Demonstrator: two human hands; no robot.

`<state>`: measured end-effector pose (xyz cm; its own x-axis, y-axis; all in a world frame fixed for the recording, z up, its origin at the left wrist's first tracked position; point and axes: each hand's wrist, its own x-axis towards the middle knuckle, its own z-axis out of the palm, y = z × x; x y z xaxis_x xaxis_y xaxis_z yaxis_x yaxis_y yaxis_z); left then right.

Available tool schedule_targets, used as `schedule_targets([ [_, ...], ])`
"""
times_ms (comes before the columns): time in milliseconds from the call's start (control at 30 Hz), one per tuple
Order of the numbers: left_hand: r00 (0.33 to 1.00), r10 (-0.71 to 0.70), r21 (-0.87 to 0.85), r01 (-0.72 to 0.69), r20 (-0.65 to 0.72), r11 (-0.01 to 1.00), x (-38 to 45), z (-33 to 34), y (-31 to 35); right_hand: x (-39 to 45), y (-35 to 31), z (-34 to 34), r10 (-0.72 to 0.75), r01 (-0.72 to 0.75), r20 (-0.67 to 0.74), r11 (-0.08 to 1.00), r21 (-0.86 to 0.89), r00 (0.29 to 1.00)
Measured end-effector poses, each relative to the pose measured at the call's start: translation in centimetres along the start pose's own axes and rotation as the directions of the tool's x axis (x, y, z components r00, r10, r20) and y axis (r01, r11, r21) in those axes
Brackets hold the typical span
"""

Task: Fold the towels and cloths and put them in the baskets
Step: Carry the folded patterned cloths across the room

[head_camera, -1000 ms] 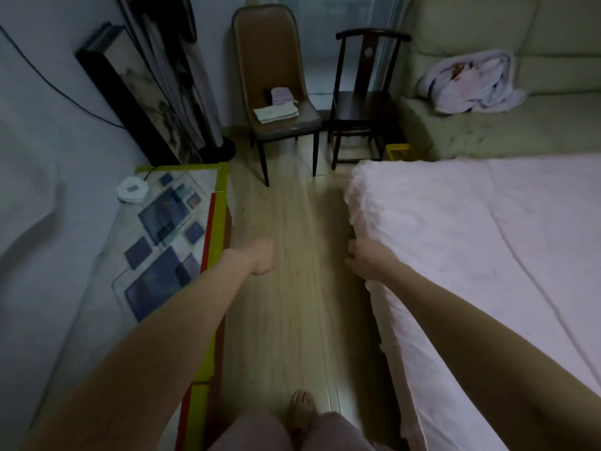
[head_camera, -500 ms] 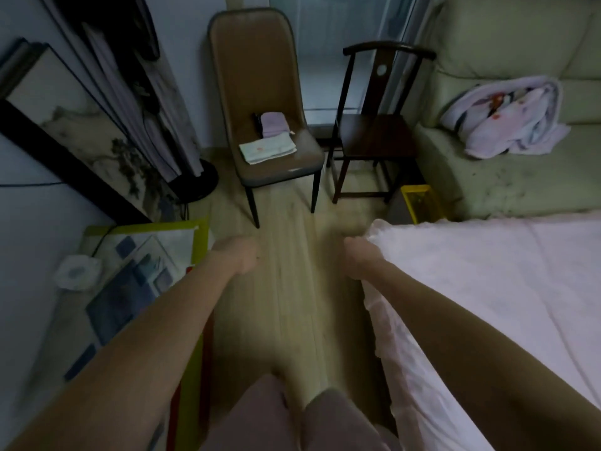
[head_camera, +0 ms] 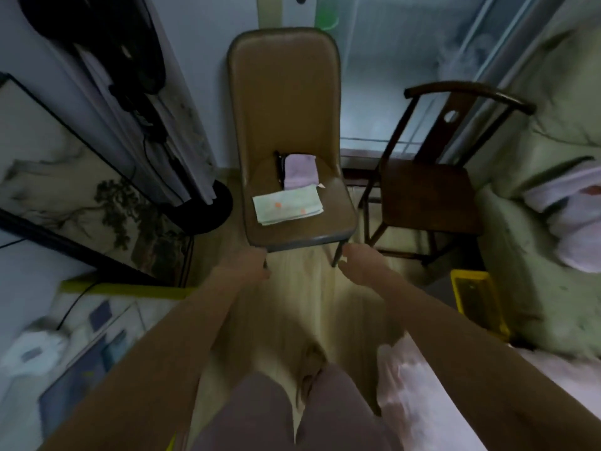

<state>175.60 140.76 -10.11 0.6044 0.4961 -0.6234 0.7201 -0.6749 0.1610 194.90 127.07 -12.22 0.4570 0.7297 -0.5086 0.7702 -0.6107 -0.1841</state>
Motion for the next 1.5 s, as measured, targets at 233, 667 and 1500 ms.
schedule_targets([
  [233,0.994,-0.106,-0.225,0.096,-0.031,0.97,13.2,-5.2,-3.9,15.6,-0.2,-3.8,0.038,-0.045,0.069,0.992,0.115,0.997],
  [667,0.942,-0.325,-0.744,0.275,0.083,0.609,35.8,-5.4,-9.7,39.6,1.0,-1.3,0.166,-0.219,0.145,0.813,0.539,0.975],
  [1500,0.723,-0.564,-0.889,0.455,0.4,-0.048,43.8,-2.1,-8.3,45.7,0.2,4.5,0.3,-0.466,0.373,0.35,0.813,0.878],
])
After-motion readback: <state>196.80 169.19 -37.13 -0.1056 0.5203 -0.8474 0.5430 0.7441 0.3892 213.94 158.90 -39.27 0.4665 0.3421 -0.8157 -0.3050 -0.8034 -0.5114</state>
